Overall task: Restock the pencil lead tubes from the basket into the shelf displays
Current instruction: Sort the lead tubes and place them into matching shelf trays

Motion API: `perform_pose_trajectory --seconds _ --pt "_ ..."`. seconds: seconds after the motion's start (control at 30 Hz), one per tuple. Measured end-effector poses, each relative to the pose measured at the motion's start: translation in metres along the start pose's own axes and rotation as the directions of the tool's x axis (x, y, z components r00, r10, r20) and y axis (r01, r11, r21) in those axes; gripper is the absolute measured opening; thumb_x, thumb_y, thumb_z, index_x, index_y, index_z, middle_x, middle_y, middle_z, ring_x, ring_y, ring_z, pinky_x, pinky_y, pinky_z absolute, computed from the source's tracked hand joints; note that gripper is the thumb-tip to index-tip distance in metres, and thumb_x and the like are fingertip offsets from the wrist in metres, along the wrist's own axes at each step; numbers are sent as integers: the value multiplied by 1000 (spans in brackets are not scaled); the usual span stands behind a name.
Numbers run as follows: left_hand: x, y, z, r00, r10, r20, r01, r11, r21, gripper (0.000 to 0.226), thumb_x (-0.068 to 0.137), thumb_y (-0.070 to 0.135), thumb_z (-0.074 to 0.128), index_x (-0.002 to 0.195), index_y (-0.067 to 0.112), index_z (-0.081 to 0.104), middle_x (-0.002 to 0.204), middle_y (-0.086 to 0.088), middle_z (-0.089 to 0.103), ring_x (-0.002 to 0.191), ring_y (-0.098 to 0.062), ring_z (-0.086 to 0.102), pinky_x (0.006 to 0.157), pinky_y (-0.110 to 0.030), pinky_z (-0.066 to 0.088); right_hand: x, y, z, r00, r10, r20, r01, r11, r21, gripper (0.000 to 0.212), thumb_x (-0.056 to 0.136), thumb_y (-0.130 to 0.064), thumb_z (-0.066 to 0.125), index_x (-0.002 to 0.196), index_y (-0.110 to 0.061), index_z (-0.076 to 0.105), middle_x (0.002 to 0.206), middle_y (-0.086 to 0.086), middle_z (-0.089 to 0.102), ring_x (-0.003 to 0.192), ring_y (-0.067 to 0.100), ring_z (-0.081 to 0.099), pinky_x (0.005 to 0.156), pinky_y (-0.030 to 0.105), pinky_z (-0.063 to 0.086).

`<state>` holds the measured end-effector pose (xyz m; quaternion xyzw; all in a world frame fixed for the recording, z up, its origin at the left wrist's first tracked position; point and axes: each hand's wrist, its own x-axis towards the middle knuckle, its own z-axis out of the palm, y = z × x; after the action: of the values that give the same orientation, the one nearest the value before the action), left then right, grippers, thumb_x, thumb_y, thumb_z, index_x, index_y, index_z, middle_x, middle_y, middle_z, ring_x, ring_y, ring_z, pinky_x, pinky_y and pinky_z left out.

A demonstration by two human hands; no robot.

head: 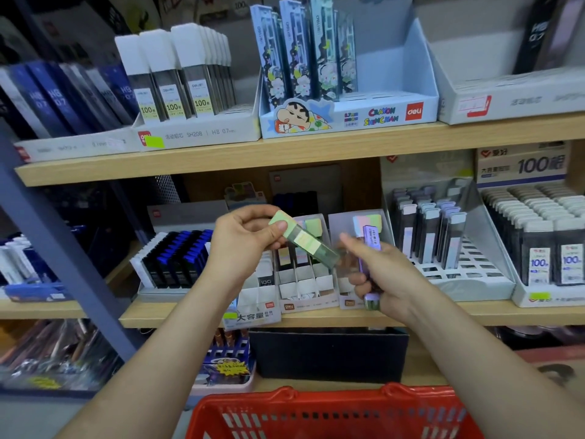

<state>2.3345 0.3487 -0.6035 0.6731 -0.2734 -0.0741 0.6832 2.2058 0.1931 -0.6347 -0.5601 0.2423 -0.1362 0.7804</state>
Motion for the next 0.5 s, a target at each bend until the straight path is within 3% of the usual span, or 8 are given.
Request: perform_pose_trajectory --seconds 0.13,0.27,0.4,0.5 --pt "12 0 5 988 87 -127 -77 993 87 18 85 4 70 101 12 72 79 -1 74 68 -10 70 65 -23 57 3 -7 -13 988 141 -64 -125 970 209 21 95 -29 56 94 -8 55 63 6 53 44 11 43 34 19 34" --pt "26 -5 21 975 214 -61 -184 929 320 21 83 10 73 97 25 74 86 1 74 81 -15 71 81 -38 59 5 -5 -20 995 96 27 -99 960 260 10 99 -16 54 103 -7 56 70 8 52 53 14 49 40 22 41" --pt "33 -7 32 960 278 25 -253 827 501 24 85 15 72 108 19 74 98 2 73 89 -6 67 88 -25 54 4 -8 -18 994 41 106 -72 950 304 11 97 -17 58 105 -10 61 79 10 58 61 16 57 46 22 46" --pt "34 -11 37 958 279 72 -270 784 559 25 87 14 70 111 18 72 94 6 68 79 2 62 76 -4 47 2 -10 -18 993 20 116 -54 952 300 14 93 -14 62 107 -11 60 79 10 60 61 16 59 44 21 46"
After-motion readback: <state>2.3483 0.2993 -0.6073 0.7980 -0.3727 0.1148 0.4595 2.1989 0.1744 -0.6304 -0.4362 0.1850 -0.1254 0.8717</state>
